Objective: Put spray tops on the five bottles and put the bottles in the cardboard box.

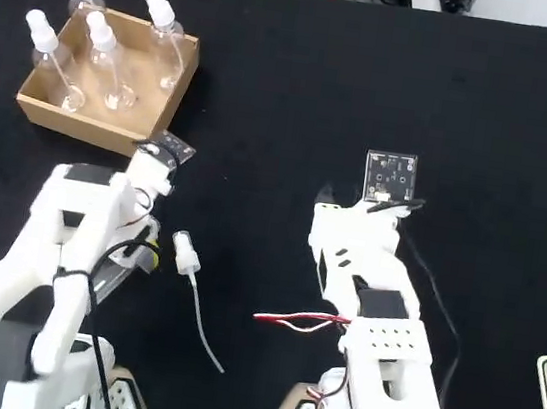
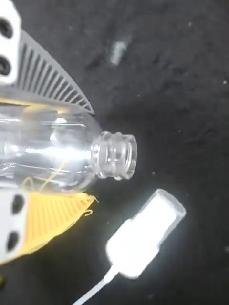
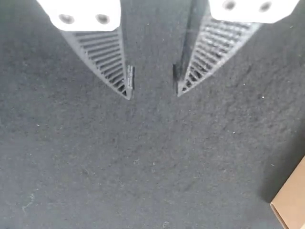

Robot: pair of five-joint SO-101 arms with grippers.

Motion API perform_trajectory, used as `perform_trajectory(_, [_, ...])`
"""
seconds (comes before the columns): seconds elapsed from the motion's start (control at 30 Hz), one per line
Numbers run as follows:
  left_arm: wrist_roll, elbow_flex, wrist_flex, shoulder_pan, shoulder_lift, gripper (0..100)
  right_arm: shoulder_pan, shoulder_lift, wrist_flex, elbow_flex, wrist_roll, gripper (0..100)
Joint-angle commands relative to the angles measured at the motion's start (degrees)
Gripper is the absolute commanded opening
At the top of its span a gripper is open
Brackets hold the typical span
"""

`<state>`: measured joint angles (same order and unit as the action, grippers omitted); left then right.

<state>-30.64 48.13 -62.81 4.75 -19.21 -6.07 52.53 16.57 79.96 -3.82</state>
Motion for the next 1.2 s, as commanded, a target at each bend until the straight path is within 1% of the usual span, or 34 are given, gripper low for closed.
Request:
perform_trajectory(0.0, [0.0,-4.44,-6.24,3.91,-9.14,13,-0.53,1.45,-1.05,-0.84,0.35,13.3])
perform_trajectory(0.1, [0.88,-0.48,-4.84,5.23,-15.74,13,-6.07,1.27,0.97,-1.01,0.44,13.3])
perform_trajectory(0.2, [5.8,4.79,-0.53,5.41,-22.59,13,-12.4,1.19,4.4,-1.71,0.88,13.3])
perform_trajectory(0.3, [11.6,8.92,3.96,5.58,-28.66,13,-17.05,1.19,7.03,-2.86,4.04,13.3])
perform_trajectory(0.4, [15.82,11.74,6.42,5.14,-33.41,13,-21.98,1.1,10.46,-4.35,6.07,13.3])
perform_trajectory(0.53, [16.97,14.81,7.82,5.49,-37.54,13,-28.48,1.1,14.95,-7.6,5.89,13.4])
perform_trajectory(0.6, [17.58,17.63,9.58,5.58,-38.95,13,-31.65,1.01,15.47,-8.4,5.63,13.4])
perform_trajectory(0.67, [19.78,20.62,12.04,5.67,-40.09,13,-34.55,1.01,15.12,-8.48,5.63,13.4])
perform_trajectory(0.73, [20.4,22.55,13.71,6.73,-40.97,13,-36.48,0.92,15.3,-9.01,5.63,13.4])
perform_trajectory(0.87, [20.66,23.08,14.59,11.65,-42.29,13,-37.27,-3.74,15.47,-12.18,5.54,13.4])
perform_trajectory(0.97, [22.59,23.08,14.59,14.55,-42.29,13,-37.27,-12.26,15.65,-17.71,4.57,13.4])
perform_trajectory(1.03, [24.18,22.99,14.59,16.22,-42.29,13,-37.36,-19.03,17.23,-22.37,2.29,13.4])
perform_trajectory(1.17, [25.85,22.9,14.77,19.03,-42.29,13,-39.82,-31.6,20.84,-31.08,-2.02,13.5])
